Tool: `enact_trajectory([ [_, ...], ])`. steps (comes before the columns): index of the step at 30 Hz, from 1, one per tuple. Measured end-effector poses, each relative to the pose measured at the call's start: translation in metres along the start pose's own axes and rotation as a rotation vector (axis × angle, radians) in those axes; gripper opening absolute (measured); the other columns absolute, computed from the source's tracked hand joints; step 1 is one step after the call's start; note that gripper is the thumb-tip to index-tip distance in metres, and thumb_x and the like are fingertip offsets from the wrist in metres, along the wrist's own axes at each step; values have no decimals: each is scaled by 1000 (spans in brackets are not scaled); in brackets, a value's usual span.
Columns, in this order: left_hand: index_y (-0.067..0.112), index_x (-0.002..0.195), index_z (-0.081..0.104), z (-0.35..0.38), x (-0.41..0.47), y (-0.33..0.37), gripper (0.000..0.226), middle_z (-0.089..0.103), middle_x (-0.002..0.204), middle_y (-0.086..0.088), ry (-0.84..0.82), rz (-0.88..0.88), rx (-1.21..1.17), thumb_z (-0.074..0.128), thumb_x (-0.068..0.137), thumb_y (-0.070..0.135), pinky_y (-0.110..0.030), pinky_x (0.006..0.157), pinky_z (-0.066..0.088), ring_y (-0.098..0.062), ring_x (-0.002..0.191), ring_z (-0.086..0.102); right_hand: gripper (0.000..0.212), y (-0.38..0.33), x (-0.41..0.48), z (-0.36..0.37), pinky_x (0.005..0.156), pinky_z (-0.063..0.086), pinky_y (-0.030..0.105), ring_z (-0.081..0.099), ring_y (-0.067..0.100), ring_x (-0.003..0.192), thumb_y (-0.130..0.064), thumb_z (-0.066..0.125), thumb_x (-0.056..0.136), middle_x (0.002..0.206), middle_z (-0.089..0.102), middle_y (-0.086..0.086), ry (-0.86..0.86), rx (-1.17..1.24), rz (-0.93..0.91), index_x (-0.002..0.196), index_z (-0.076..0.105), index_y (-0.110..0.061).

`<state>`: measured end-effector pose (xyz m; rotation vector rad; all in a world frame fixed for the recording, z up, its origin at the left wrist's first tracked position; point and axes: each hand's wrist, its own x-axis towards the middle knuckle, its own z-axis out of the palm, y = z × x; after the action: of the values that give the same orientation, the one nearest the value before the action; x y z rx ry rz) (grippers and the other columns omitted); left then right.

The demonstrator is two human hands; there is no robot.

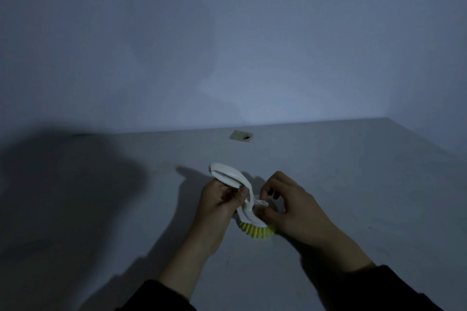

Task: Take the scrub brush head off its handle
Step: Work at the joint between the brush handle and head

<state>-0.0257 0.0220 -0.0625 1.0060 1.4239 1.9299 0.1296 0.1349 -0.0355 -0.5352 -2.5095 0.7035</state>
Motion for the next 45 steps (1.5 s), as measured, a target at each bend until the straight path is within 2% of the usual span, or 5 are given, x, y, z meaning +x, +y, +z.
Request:
enact_trajectory([
  [14, 24, 94, 76, 0, -1, 1, 12, 80, 93, -4, -14, -11, -2, 66, 88, 21, -34, 73, 62, -23, 87, 76, 16, -1, 0, 1, 84, 53, 43, 56, 9, 97, -46, 58, 82, 98, 53, -14, -35, 104, -25, 92, 59, -33],
  [18, 17, 96, 75, 1, -1, 1, 13, 80, 94, -8, 2, -23, -17, 68, 86, 21, -36, 72, 60, -25, 87, 76, 34, 1, -2, 4, 74, 51, 33, 54, 8, 89, -65, 56, 83, 94, 51, -13, 73, -6, -42, 94, 54, -33],
  [22, 18, 94, 76, 2, -1, 2, 11, 80, 93, -7, 8, -20, -27, 68, 86, 20, -39, 72, 60, -26, 87, 75, 59, 2, 0, 5, 64, 47, 39, 49, 16, 77, -81, 49, 79, 85, 50, -5, 100, -242, -36, 83, 55, -22],
  [31, 19, 95, 76, 1, -1, 2, 12, 79, 94, -8, -5, 4, 1, 67, 88, 20, -41, 76, 62, -27, 88, 75, 41, -1, 1, 6, 65, 45, 38, 47, 18, 76, -62, 55, 81, 82, 48, -4, 87, -214, -62, 81, 53, -21],
  [45, 29, 94, 77, 2, -1, 1, 15, 80, 94, -1, 5, -2, 6, 67, 87, 20, -30, 72, 61, -18, 86, 76, 34, -9, -2, -2, 73, 48, 40, 54, 18, 83, -55, 57, 81, 90, 54, -4, 16, -177, -59, 89, 60, -22],
])
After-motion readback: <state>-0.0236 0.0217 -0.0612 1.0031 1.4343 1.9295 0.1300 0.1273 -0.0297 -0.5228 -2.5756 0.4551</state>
